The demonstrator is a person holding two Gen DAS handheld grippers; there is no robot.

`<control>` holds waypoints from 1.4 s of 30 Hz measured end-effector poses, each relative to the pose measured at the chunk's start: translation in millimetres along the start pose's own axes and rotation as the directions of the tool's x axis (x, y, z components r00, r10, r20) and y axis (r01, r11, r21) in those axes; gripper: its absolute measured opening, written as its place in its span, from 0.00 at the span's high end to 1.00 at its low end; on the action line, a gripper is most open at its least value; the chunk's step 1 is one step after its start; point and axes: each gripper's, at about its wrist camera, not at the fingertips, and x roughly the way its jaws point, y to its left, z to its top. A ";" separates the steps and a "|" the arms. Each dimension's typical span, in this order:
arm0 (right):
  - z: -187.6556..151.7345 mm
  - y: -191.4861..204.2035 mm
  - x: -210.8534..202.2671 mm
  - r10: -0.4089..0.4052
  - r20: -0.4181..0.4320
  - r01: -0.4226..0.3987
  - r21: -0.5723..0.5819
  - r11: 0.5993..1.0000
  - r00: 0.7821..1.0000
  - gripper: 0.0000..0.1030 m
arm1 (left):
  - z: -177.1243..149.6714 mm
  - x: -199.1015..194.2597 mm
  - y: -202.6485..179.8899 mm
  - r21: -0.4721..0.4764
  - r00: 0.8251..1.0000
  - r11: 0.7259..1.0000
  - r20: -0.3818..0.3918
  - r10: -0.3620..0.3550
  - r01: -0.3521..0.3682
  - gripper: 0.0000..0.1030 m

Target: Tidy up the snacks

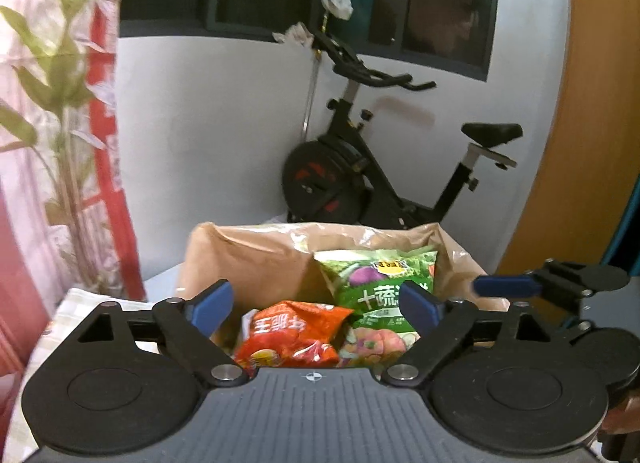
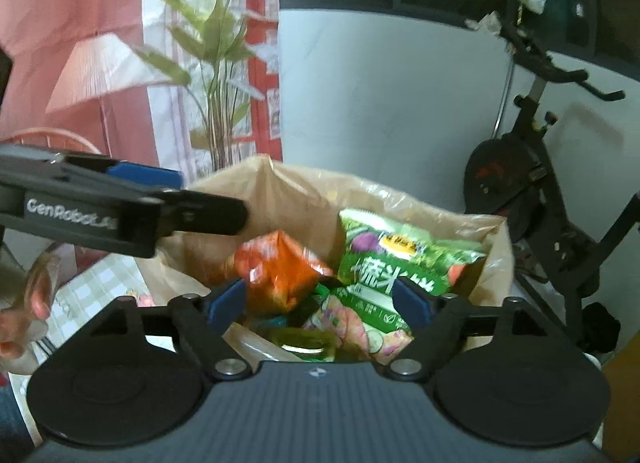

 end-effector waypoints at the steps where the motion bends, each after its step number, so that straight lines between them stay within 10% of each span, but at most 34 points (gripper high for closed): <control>1: 1.4 2.1 -7.7 -0.004 0.015 0.004 0.005 1.000 1.000 0.13 | 1.4 -8.1 1.5 -0.003 1.000 1.000 0.007 0.008 -0.008 0.11; 19: 19.3 72.8 -146.2 -0.090 0.328 0.040 0.155 0.987 0.940 0.00 | 4.9 -164.0 7.1 -0.031 0.953 0.977 0.216 0.211 -0.209 0.09; 29: 12.3 90.4 -166.1 -0.136 0.311 0.081 0.184 0.980 0.941 0.00 | -12.2 -206.2 6.4 -0.062 0.900 0.939 0.273 0.341 -0.337 0.09; 42: 0.3 88.3 -168.8 -0.192 0.280 0.143 0.186 0.972 0.941 0.00 | -15.0 -222.3 5.3 -0.069 0.879 0.919 0.273 0.391 -0.388 0.09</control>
